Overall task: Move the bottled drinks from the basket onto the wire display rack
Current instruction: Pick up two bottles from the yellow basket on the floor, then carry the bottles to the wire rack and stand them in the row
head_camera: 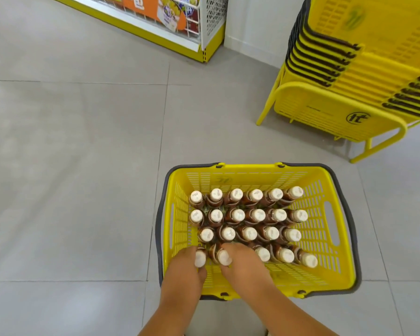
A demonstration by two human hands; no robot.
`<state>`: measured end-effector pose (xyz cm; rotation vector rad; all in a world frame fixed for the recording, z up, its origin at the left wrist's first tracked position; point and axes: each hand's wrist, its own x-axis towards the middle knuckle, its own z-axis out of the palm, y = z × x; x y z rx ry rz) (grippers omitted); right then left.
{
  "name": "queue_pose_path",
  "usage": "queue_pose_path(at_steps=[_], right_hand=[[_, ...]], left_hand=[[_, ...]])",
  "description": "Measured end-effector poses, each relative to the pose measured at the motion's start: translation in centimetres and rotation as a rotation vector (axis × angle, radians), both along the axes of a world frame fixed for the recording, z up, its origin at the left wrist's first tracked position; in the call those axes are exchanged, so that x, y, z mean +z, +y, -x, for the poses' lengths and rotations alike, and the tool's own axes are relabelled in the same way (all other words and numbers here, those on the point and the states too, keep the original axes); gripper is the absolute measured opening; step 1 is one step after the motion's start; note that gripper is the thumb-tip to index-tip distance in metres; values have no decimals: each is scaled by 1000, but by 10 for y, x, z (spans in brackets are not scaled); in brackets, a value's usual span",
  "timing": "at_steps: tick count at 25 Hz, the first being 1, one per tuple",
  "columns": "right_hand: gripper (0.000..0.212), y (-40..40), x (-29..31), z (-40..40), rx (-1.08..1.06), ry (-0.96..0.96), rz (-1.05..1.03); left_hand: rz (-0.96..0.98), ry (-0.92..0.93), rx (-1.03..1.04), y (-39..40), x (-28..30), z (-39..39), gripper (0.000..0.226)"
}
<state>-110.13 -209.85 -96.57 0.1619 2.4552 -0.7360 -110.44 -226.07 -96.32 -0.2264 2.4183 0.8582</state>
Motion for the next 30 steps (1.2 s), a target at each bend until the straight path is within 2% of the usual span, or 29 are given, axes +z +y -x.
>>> queue_pose_path(at_steps=[2,5,7,12,16,19,22,26,30], right_hand=[[15,6,39,3,-14,62,52],[12,14,114,10,-45,173,113],[18,15,163,16,-95,220,159],[11,21,327,42,-131,357,195],[19,32,480,57,-184,493,257],[27,32,584,62,-182,602,370],[26,27,681,63,-169,693,484],[30,15,780,71,-174,653,633],[29,-1,858,71,-158,703,708]], left_hand=[[-54,81,-18,-7,36,0,30],[-88,107,-12,-11,109,9,32],[-120,141,-3,-12,160,15,32],[-242,312,74,-16,328,42,24],[-286,469,116,-21,473,62,26],[-349,557,93,-25,575,70,27],[-356,655,45,-33,677,75,32],[-389,760,-7,-52,785,79,23],[-447,781,9,-72,862,64,35]])
